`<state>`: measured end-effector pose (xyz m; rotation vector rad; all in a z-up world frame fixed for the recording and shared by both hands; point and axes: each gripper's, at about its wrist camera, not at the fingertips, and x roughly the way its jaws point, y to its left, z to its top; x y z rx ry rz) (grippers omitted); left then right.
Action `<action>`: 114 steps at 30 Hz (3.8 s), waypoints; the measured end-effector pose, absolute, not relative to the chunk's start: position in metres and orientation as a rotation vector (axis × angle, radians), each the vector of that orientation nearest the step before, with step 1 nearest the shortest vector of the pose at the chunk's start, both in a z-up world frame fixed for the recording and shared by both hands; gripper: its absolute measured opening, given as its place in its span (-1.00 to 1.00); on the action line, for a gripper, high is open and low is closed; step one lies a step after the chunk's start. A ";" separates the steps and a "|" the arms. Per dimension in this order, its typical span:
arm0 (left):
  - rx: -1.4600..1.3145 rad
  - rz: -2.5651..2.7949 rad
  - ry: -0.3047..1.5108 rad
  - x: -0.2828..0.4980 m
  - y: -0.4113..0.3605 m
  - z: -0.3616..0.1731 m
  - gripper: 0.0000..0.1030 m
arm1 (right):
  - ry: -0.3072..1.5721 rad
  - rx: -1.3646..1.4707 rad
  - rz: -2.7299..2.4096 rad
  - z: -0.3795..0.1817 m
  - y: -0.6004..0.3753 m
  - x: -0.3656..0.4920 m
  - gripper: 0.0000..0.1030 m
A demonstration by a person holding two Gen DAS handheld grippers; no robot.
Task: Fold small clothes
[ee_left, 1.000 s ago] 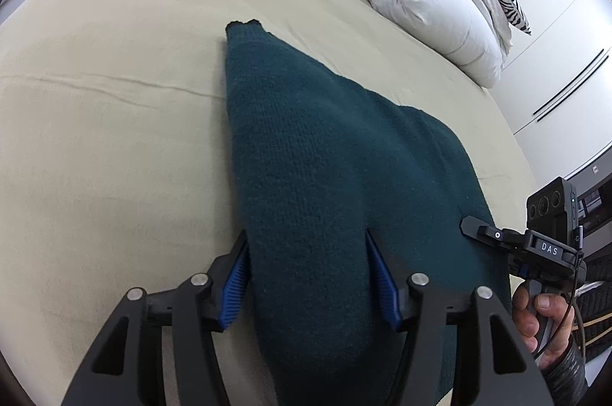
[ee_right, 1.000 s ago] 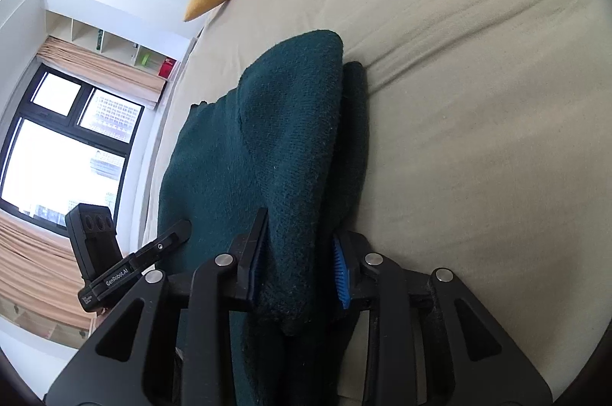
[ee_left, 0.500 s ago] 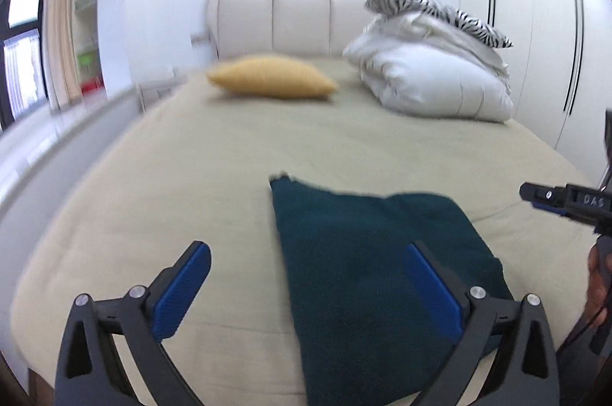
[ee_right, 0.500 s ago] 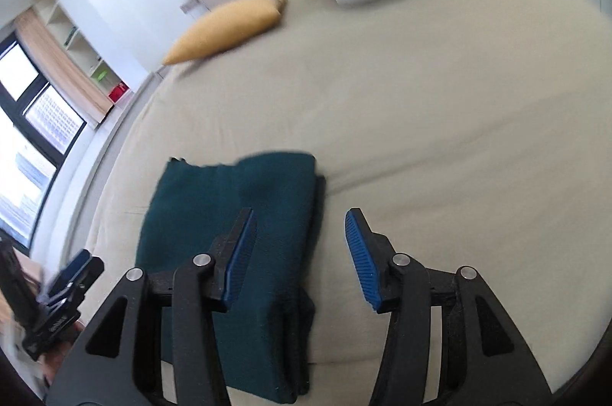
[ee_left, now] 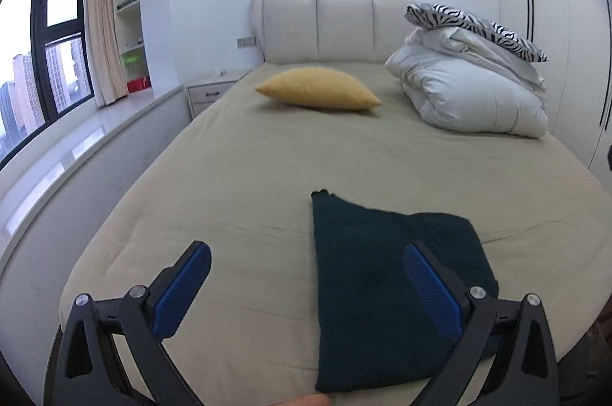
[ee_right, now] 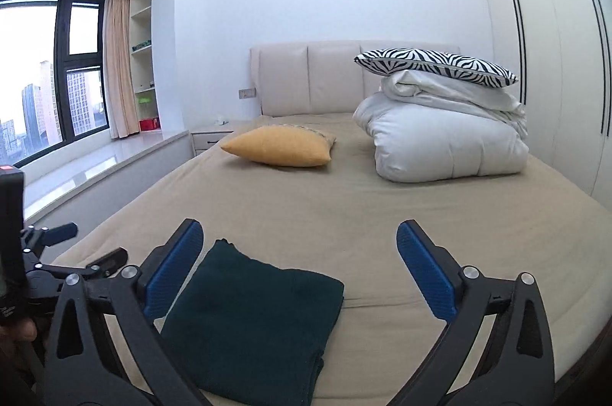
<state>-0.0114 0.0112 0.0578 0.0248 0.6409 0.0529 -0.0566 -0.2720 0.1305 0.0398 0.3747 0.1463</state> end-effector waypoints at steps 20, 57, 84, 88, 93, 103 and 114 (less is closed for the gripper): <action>0.017 0.045 0.892 -0.011 0.006 -0.029 1.00 | 0.861 0.064 0.015 -0.023 -0.253 -0.014 0.99; 0.013 0.052 0.901 -0.016 0.009 -0.038 1.00 | 0.911 0.080 0.035 -0.029 -0.245 -0.017 0.99; 0.013 0.050 0.904 -0.017 0.010 -0.039 1.00 | 0.919 0.083 0.039 -0.031 -0.242 -0.020 0.99; 0.013 0.050 0.905 -0.017 0.011 -0.039 1.00 | 0.920 0.083 0.040 -0.031 -0.241 -0.021 0.99; 0.013 0.049 0.905 -0.016 0.011 -0.038 1.00 | 0.920 0.084 0.041 -0.031 -0.242 -0.020 0.99; 0.013 0.048 0.905 -0.017 0.012 -0.039 1.00 | 0.921 0.086 0.042 -0.031 -0.242 -0.021 0.99; 0.013 0.048 0.905 -0.018 0.012 -0.039 1.00 | 0.919 0.087 0.042 -0.031 -0.244 -0.021 0.99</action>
